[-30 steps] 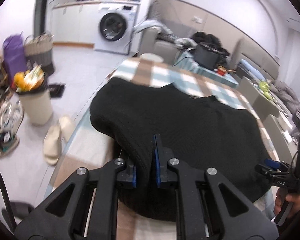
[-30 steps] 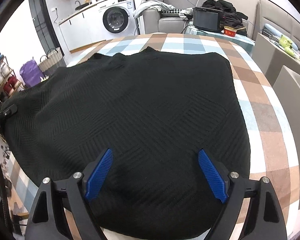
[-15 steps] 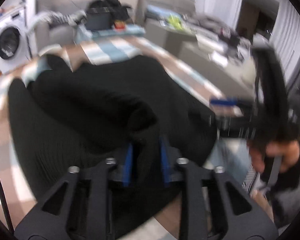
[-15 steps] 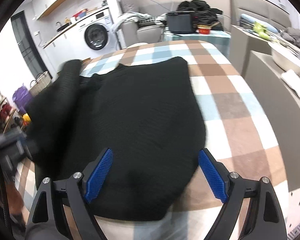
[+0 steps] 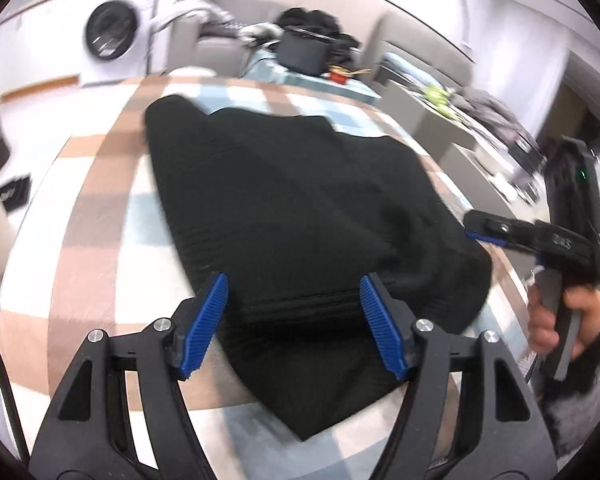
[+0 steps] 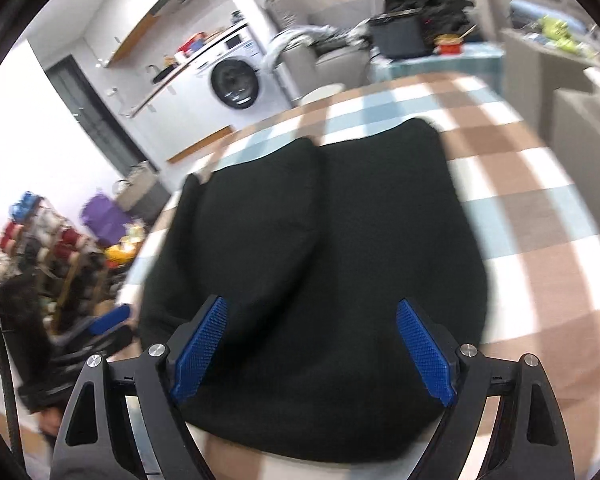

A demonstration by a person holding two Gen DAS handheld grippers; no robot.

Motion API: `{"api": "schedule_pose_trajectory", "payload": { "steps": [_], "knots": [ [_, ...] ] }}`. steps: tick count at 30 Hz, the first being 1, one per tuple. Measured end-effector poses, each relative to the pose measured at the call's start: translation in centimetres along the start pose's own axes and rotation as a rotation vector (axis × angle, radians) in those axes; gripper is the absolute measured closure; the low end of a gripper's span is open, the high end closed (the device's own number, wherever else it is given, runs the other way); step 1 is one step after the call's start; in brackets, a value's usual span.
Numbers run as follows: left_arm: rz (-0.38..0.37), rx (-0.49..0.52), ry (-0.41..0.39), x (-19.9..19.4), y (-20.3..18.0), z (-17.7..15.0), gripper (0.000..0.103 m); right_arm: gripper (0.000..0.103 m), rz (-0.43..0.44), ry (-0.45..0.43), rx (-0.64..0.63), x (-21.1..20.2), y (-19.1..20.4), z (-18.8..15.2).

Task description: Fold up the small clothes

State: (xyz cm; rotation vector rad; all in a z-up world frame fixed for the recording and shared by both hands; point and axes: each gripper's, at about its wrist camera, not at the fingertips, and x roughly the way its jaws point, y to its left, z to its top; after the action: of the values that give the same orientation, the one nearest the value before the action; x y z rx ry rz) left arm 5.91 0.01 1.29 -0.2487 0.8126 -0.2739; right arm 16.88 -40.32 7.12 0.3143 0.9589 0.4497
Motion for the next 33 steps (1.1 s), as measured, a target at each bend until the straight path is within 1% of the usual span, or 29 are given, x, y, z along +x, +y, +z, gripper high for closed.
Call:
{"api": "schedule_pose_trajectory", "payload": {
  "steps": [2,6,7,8,10,11,12,13,14,15,16,19,21,22,23,24,25,26,27,28,29,31,32,33],
  "knots": [
    [0.008,-0.015,-0.002,-0.3,1.2,-0.4,0.037,0.016,0.035,0.025,0.006,0.9,0.7,0.1],
    [0.018,-0.019,-0.016,-1.0,2.7,-1.1,0.037,0.016,0.048,0.056,-0.037,2.2,2.5,-0.1],
    [0.022,-0.023,-0.012,-0.9,3.1,-1.3,0.037,0.016,0.053,0.065,-0.029,2.6,2.6,-0.1],
    [0.026,-0.025,-0.005,0.4,2.2,-0.7,0.037,0.016,0.060,0.070,-0.019,2.8,2.5,-0.1],
    [0.026,-0.035,0.004,0.9,2.2,-0.7,0.037,0.023,0.105,0.098,0.025,4.0,2.2,-0.2],
    [0.028,-0.038,0.008,0.9,2.3,-0.8,0.037,0.032,0.115,0.111,0.045,4.6,2.1,-0.3],
    [0.028,-0.037,0.009,1.0,2.2,-0.8,0.037,0.049,0.119,0.119,0.059,5.0,2.0,-0.3],
    [0.028,-0.036,0.008,0.8,2.2,-0.9,0.037,0.062,0.128,0.122,0.072,5.4,1.9,-0.4],
    [0.032,-0.037,0.005,0.7,2.2,-0.9,0.037,0.081,0.144,0.125,0.088,5.7,1.8,-0.3],
    [0.032,-0.037,0.001,0.6,2.2,-0.8,0.037,0.089,0.160,0.133,0.102,6.0,1.8,-0.2],
    [0.033,-0.039,-0.001,0.5,2.1,-0.7,0.037,0.092,0.162,0.120,0.093,5.7,2.2,-0.1],
    [0.039,-0.044,-0.018,-0.2,2.2,-0.2,0.037,0.093,0.222,0.059,0.054,3.2,3.7,0.5],
    [0.035,-0.042,-0.023,-0.6,2.1,0.0,0.037,0.093,0.298,0.036,0.074,0.6,4.2,0.5],
    [0.036,-0.037,-0.024,-0.7,1.9,0.0,0.037,0.093,0.306,0.030,0.080,-0.1,4.1,0.3],
    [0.034,-0.028,-0.020,-0.7,1.8,0.0,0.037,0.093,0.295,0.029,0.090,-0.7,3.9,-0.2],
    [0.032,-0.017,-0.012,-0.6,1.6,-0.2,0.037,0.093,0.251,0.039,0.096,-0.9,3.4,-1.0],
    [0.029,-0.014,-0.008,-0.5,1.5,-0.4,0.037,0.092,0.181,0.077,0.085,-0.3,2.7,-1.8],
    [0.020,-0.013,0.003,-0.2,1.4,-0.5,0.037,0.088,0.144,0.112,0.079,0.2,2.3,-2.4],
    [0.011,-0.012,0.020,0.1,1.3,-0.7,0.037,0.087,0.075,0.175,0.079,1.4,1.6,-3.2],
    [0.011,-0.011,0.031,0.3,1.2,-0.8,0.037,0.087,0.033,0.218,0.081,2.2,1.1,-3.9],
    [0.012,-0.009,0.041,0.5,1.0,-0.9,0.037,0.083,0.027,0.226,0.079,2.3,0.8,-4.0],
    [0.003,0.005,0.051,0.5,0.5,-1.2,0.037,0.074,0.041,0.198,0.066,1.5,1.1,-4.0],
    [-0.003,0.015,0.054,0.5,0.2,-1.3,0.037,0.061,0.035,0.179,0.044,1.0,1.4,-3.8],
    [-0.012,0.026,0.056,0.5,-0.1,-1.5,0.037,0.054,0.024,0.148,0.025,0.3,1.7,-3.5]
  ]
}}
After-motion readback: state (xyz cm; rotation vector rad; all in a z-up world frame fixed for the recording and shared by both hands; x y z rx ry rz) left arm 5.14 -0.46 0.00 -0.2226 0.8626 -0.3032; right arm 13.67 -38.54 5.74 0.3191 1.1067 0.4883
